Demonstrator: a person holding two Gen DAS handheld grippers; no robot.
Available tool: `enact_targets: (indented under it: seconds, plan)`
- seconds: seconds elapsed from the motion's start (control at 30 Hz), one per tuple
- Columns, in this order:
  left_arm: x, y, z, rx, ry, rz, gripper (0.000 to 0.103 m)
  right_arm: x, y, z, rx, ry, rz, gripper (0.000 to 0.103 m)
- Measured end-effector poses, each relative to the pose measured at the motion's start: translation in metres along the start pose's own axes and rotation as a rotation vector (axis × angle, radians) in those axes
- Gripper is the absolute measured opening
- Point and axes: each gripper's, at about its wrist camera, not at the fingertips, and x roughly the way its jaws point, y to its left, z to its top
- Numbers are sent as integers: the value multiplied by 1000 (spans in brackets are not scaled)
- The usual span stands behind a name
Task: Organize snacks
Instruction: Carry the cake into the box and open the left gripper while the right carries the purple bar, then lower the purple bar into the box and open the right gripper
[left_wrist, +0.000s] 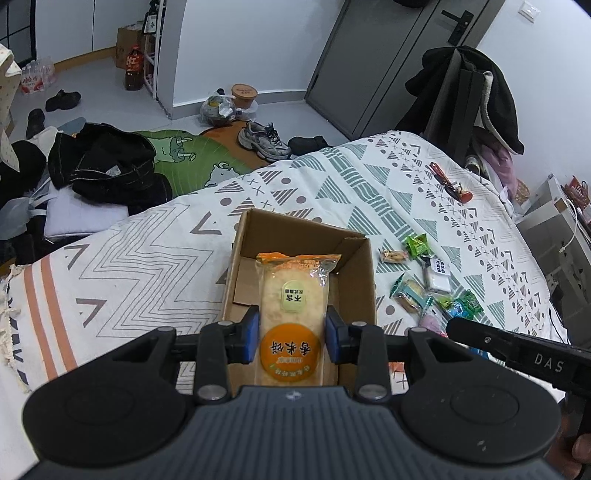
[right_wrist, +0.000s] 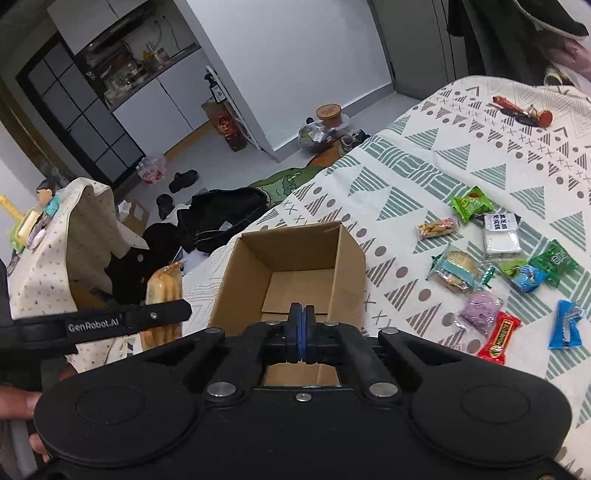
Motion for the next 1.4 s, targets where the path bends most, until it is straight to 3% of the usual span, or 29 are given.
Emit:
enact_targets:
  seconds: [0.1, 0.2, 0.37, 0.5, 0.7, 1.0, 1.23, 1.4]
  plan:
    - [5, 3, 1, -3, 14, -9, 35, 8, -4, -4, 24, 59, -36, 6]
    - [12, 7, -1, -7, 31, -7, 35, 16, -10, -17, 34, 104, -64, 29]
    - [24, 14, -3, -17, 49, 6, 39, 33, -19, -40, 77, 195, -96, 30]
    - [26, 21, -4, -38, 66, 14, 43, 46, -20, -59, 89, 256, -109, 43]
    - [18, 32, -8, -45, 69, 24, 46, 70, -20, -81, 107, 325, -139, 50]
    - [0, 55, -19, -64, 63, 72, 53, 102, -20, -102, 122, 368, -227, 52]
    - [-6, 68, -32, -81, 67, 101, 61, 100, -24, -110, 129, 341, -238, 32]
    - [-6, 71, -37, -95, 67, 92, 61, 81, -29, -104, 141, 291, -247, 28]
